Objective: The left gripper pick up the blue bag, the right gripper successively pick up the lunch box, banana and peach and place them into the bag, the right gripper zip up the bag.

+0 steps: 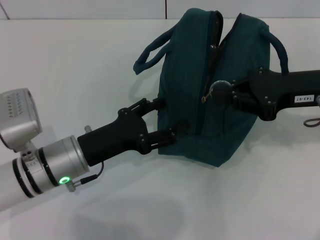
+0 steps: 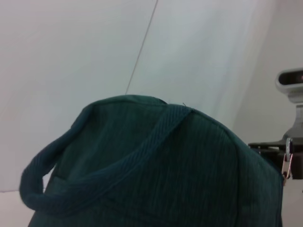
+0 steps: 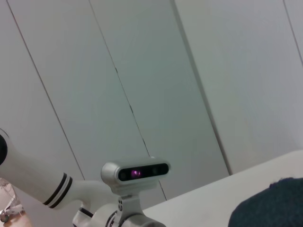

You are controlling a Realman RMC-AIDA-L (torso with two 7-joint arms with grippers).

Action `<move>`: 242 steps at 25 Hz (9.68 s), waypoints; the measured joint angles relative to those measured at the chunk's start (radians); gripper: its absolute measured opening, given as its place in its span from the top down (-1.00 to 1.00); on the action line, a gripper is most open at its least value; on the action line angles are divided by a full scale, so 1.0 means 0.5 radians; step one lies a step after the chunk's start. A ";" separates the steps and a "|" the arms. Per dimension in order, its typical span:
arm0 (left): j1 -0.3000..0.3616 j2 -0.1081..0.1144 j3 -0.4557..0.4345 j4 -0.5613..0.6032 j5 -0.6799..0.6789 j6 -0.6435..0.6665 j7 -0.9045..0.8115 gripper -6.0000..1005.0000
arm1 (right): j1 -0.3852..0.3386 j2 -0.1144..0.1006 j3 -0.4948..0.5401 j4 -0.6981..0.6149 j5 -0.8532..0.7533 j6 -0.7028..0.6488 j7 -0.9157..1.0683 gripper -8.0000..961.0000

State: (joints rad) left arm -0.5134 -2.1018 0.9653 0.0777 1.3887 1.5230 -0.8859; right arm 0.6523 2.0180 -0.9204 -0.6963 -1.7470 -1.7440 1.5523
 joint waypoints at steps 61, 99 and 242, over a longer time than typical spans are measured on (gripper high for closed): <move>-0.112 -0.012 -0.030 -0.190 -0.024 -0.017 0.112 -0.29 | 0.002 -0.001 -0.055 0.291 0.347 0.148 -0.131 0.97; -0.077 -0.012 -0.025 -0.195 -0.119 -0.075 0.165 0.75 | -0.017 0.002 -0.028 0.306 0.447 0.214 -0.138 0.97; 0.310 0.103 -0.032 0.389 -0.134 0.344 0.250 0.89 | -0.052 0.012 -0.547 0.488 1.263 0.625 -0.310 0.97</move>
State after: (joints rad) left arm -0.3583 -2.0502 0.9493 0.2724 1.3219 1.6951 -0.7609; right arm 0.6261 2.0239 -1.1940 -0.4522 -1.1153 -1.4314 1.3971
